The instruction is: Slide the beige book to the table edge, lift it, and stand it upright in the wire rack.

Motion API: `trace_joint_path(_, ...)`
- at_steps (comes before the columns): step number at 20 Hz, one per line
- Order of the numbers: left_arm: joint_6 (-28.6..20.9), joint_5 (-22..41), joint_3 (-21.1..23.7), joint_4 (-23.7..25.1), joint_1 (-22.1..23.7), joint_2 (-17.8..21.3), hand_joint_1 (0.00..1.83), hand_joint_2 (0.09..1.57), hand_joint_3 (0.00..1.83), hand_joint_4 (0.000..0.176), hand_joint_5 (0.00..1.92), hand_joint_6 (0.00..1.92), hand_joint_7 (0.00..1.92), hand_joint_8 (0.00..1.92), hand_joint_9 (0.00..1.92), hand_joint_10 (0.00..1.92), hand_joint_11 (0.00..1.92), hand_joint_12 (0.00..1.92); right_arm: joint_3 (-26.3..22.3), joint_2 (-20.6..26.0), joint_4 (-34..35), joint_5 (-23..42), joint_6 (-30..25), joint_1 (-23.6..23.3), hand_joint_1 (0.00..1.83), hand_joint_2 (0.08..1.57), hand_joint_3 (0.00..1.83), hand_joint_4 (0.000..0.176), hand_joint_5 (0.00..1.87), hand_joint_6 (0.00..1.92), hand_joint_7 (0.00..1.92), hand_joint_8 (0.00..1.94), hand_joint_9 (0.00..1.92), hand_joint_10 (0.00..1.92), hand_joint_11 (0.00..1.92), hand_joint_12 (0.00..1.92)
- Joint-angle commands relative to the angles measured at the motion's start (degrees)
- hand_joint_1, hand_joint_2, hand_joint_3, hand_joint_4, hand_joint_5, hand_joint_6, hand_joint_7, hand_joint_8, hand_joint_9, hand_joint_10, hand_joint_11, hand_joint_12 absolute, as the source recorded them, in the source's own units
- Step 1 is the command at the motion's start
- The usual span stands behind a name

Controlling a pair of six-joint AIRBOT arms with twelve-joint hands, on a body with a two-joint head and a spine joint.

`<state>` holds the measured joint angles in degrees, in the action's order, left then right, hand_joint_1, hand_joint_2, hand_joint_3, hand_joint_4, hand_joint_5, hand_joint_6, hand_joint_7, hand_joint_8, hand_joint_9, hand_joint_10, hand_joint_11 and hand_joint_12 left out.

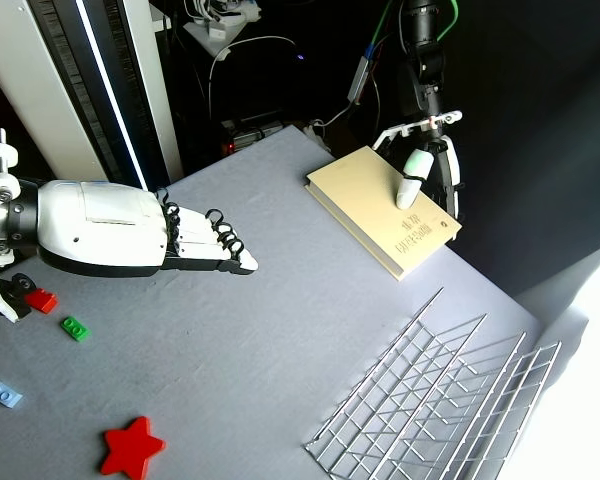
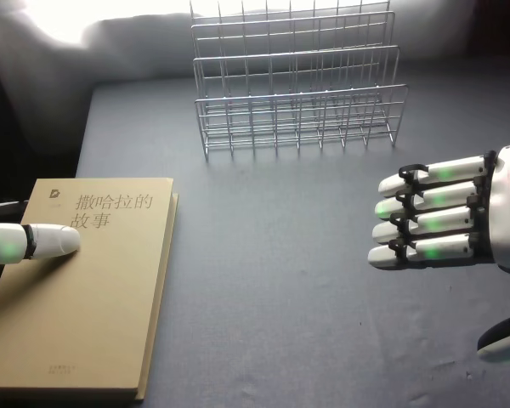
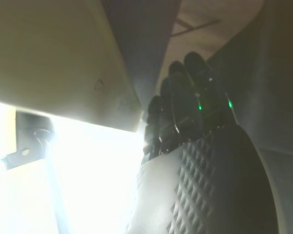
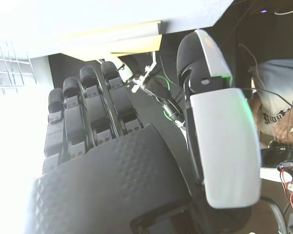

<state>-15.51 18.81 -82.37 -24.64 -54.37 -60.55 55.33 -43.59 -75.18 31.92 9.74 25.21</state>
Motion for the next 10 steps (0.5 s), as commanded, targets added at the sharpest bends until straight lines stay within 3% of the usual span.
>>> trace_joint_path(1,-0.4,4.6,-0.5,-0.4,0.5,0.1,0.92,0.91,0.0,0.051,0.18,0.01,0.24,0.01,0.31,0.01,0.0,0.84,0.0,0.1,2.9,2.8,0.0,-0.3,0.1,1.17,0.0,0.0,0.18,0.0,0.19,0.0,0.14,0.0,0.0,0.21)
trace_joint_path(3,-0.4,4.5,-0.5,-0.3,0.5,0.0,0.98,0.92,0.0,0.045,0.24,0.02,0.29,0.01,0.35,0.02,0.0,1.03,0.0,0.1,2.9,2.8,0.0,-0.3,0.1,1.16,0.0,0.0,0.19,0.0,0.19,0.0,0.15,0.0,0.0,0.28)
trace_joint_path(4,-0.4,4.4,-0.5,-0.3,0.5,-0.1,0.98,0.92,0.0,0.045,0.24,0.02,0.29,0.01,0.35,0.02,0.0,1.03,0.0,0.1,2.9,2.8,0.0,-0.3,0.1,1.16,0.0,0.0,0.19,0.0,0.19,0.0,0.15,0.0,0.0,0.28)
trace_joint_path(6,-0.4,4.3,-0.5,-0.2,0.5,-0.1,0.97,0.95,0.01,0.046,0.31,0.03,0.4,0.04,0.44,0.06,0.0,1.27,0.0,0.1,2.9,2.7,0.1,-0.2,0.12,1.16,0.0,0.0,0.22,0.01,0.21,0.01,0.17,0.01,0.0,0.29)
trace_joint_path(7,-0.4,4.3,-0.5,-0.2,0.5,-0.1,0.97,0.95,0.01,0.046,0.31,0.03,0.4,0.04,0.44,0.06,0.0,1.27,0.0,0.0,2.9,2.6,0.1,-0.2,0.12,1.16,0.0,0.0,0.22,0.01,0.21,0.01,0.17,0.01,0.0,0.29)
trace_joint_path(8,-0.4,4.2,-0.5,-0.2,0.5,-0.1,0.96,0.96,0.01,0.028,0.37,0.05,0.48,0.06,0.48,0.11,0.0,1.35,0.0,0.0,2.9,2.6,0.1,-0.2,0.11,1.17,0.0,0.0,0.19,0.0,0.19,0.0,0.14,0.0,0.0,0.24)
trace_joint_path(9,-0.4,4.2,-0.5,-0.2,0.5,-0.1,0.97,0.96,0.01,0.026,0.37,0.05,0.49,0.06,0.49,0.11,0.0,1.36,0.0,0.0,2.9,2.6,0.2,-0.2,0.11,1.17,0.0,0.0,0.19,0.0,0.19,0.0,0.14,0.0,0.0,0.24)
trace_joint_path(10,-0.4,4.2,-0.5,-0.2,0.5,-0.1,0.97,0.98,0.0,0.023,0.39,0.08,0.51,0.17,0.38,0.56,0.0,1.51,0.0,0.0,2.9,2.6,0.2,-0.2,0.11,1.17,0.0,0.0,0.19,0.0,0.19,0.0,0.14,0.0,0.0,0.24)
